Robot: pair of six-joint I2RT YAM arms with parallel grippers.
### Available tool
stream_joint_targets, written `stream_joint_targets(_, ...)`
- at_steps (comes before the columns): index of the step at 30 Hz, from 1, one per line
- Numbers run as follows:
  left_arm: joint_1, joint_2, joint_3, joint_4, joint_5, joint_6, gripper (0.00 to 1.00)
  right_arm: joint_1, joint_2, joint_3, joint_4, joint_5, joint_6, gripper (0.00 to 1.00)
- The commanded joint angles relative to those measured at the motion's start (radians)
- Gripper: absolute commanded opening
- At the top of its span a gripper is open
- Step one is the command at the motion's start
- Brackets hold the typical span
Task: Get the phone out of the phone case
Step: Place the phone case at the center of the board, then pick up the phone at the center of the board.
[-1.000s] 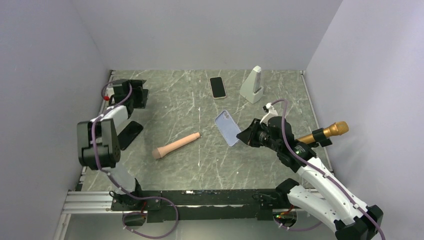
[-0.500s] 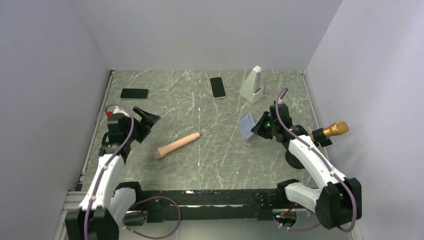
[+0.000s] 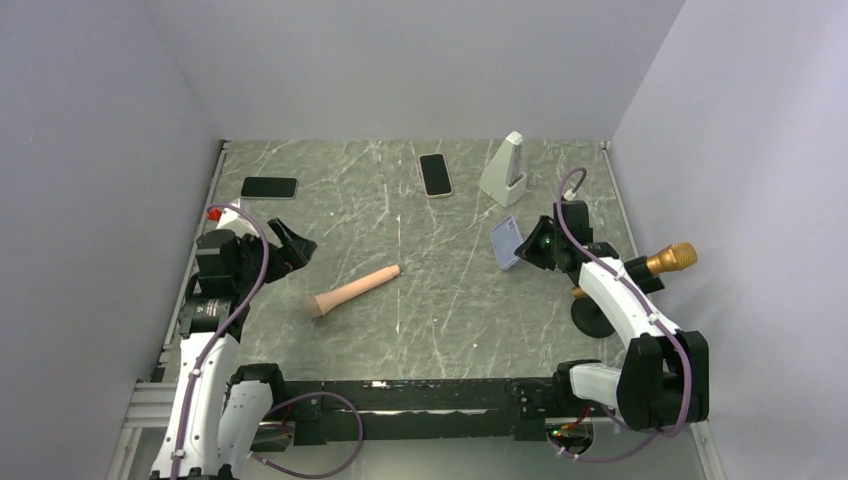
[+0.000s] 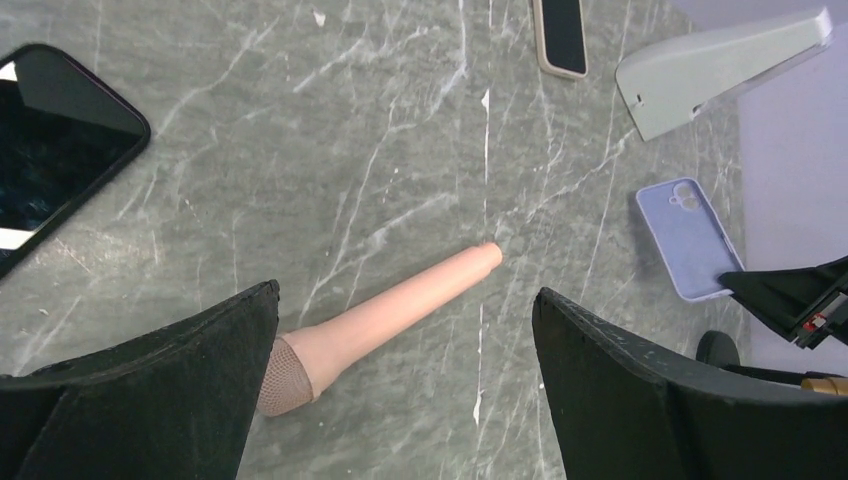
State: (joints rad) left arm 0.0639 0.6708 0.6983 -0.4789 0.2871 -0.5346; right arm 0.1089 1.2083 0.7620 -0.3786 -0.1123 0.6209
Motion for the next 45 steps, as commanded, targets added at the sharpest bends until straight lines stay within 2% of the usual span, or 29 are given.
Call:
stream_joint_targets(1, -0.001, 0.017, -0.018, 0.02, 0.045, 0.022, 0.99, -0.003, -0.012, -0.024, 0.048, 0.017, -0.014, 0.06)
stream_joint_targets(3, -0.001, 0.038, -0.018, 0.03, 0.068, 0.004, 0.99, -0.003, -0.025, -0.015, 0.009, 0.038, -0.032, 0.22)
stream_joint_targets(6, -0.001, 0.089, 0.018, 0.02, 0.077, 0.004, 0.99, -0.003, -0.069, -0.007, -0.038, 0.061, -0.049, 0.52)
stream_joint_targets(9, 0.005, 0.145, 0.057, 0.017, 0.048, 0.005, 0.99, -0.002, -0.113, 0.01, -0.089, 0.078, -0.072, 0.72)
stream_joint_targets(11, 0.02, 0.186, 0.085, 0.008, 0.026, 0.001, 0.99, -0.002, -0.138, 0.03, -0.123, 0.078, -0.095, 0.76)
stream_joint_targets(14, 0.075, 0.232, 0.108, 0.01, 0.014, -0.061, 0.99, 0.001, -0.182, 0.062, -0.167, 0.027, -0.142, 0.79)
stream_joint_targets(16, 0.135, 0.247, 0.092, 0.081, 0.035, -0.1, 0.99, 0.012, -0.223, 0.085, -0.18, -0.019, -0.184, 0.8)
stream_joint_targets(19, 0.203, 0.325, 0.109, 0.108, -0.022, -0.083, 0.99, 0.044, -0.281, 0.108, -0.186, -0.126, -0.25, 0.85)
stream_joint_targets(23, 0.277, 0.541, 0.228, 0.042, -0.06, 0.108, 0.99, 0.09, -0.336, 0.093, -0.156, -0.324, -0.291, 0.89)
stream_joint_targets(26, 0.315, 0.716, 0.316, -0.014, -0.135, 0.229, 0.99, 0.132, -0.372, 0.06, -0.116, -0.382, -0.278, 0.91)
stream_joint_targets(29, 0.362, 0.836, 0.36, -0.006, -0.1, 0.288, 0.99, 0.153, -0.398, 0.042, -0.088, -0.439, -0.268, 0.92)
stream_joint_targets(32, 0.376, 0.944, 0.424, -0.008, -0.1, 0.332, 0.99, 0.16, -0.408, 0.047, -0.08, -0.481, -0.269, 0.92)
stream_joint_targets(35, 0.375, 1.049, 0.529, -0.065, -0.171, 0.38, 0.99, 0.161, -0.409, 0.075, -0.104, -0.495, -0.29, 0.93)
stream_joint_targets(38, 0.377, 1.098, 0.54, -0.071, -0.223, 0.408, 0.99, 0.173, -0.415, 0.092, -0.112, -0.5, -0.297, 0.93)
stream_joint_targets(42, 0.378, 1.165, 0.54, -0.107, -0.176, 0.406, 0.99, 0.181, -0.438, 0.077, -0.09, -0.521, -0.291, 0.93)
stream_joint_targets(45, 0.376, 1.155, 0.526, -0.14, -0.195, 0.389, 1.0, 0.182, -0.454, 0.065, -0.082, -0.518, -0.291, 0.94)
